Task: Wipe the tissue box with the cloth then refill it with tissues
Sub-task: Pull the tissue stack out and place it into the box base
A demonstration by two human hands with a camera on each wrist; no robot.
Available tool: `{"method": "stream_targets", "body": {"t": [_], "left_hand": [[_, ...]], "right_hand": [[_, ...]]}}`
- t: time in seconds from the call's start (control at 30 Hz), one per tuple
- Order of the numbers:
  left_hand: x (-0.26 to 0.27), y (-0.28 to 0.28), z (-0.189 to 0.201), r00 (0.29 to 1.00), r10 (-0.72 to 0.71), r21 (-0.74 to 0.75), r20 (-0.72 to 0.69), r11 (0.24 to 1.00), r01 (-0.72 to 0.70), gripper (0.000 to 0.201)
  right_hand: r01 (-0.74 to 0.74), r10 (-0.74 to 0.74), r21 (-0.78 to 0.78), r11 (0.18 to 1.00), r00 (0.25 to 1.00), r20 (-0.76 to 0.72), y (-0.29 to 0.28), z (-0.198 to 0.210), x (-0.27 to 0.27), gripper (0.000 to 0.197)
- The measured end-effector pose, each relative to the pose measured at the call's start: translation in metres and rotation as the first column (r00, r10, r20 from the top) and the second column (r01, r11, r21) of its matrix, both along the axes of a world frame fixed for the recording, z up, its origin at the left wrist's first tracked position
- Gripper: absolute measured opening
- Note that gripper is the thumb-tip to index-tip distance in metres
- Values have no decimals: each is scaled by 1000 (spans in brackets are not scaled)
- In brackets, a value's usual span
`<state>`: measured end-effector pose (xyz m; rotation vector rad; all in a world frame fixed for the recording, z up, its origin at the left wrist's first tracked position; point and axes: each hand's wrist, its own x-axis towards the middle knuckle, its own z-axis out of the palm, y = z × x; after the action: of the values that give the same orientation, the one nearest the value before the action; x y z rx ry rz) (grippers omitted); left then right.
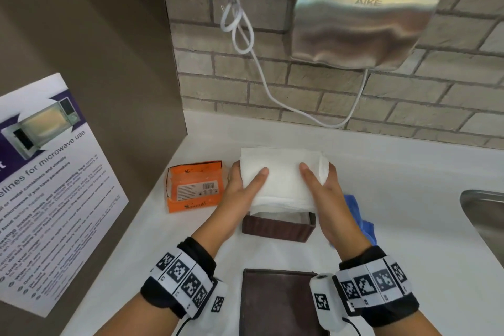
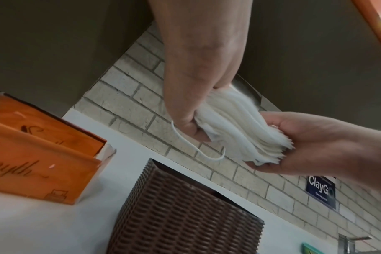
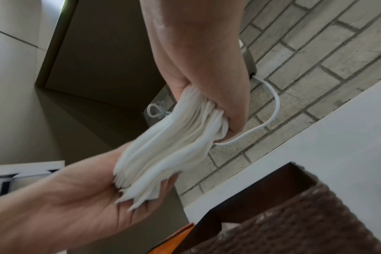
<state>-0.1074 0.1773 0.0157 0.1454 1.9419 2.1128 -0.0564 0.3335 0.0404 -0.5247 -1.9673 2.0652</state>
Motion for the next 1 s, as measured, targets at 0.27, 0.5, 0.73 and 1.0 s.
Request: {"method": "stream_targets", "body": {"t": [0.27,0.5,0.73,1.0], "left_hand": [[-18,13,11,969,31,-155,-245,985,-70,49],[-24,16,-10,964,-118,-635,-239,770,-64,27],[-22,29,-20,947,-275,-863,-168,505,-7,36],[-16,49,-25,948,-310,-963,-70,269,17,41]], "right_hand": [[-7,2,170,985,1000,30,26,10,-16,50],[-181,5,507,843,945,328,22,-17,-25,42],[-375,-51,755,538,879,473,19,-43,-37,32],[-487,-168,865,122,849,502,0,-51,-44,30]]}}
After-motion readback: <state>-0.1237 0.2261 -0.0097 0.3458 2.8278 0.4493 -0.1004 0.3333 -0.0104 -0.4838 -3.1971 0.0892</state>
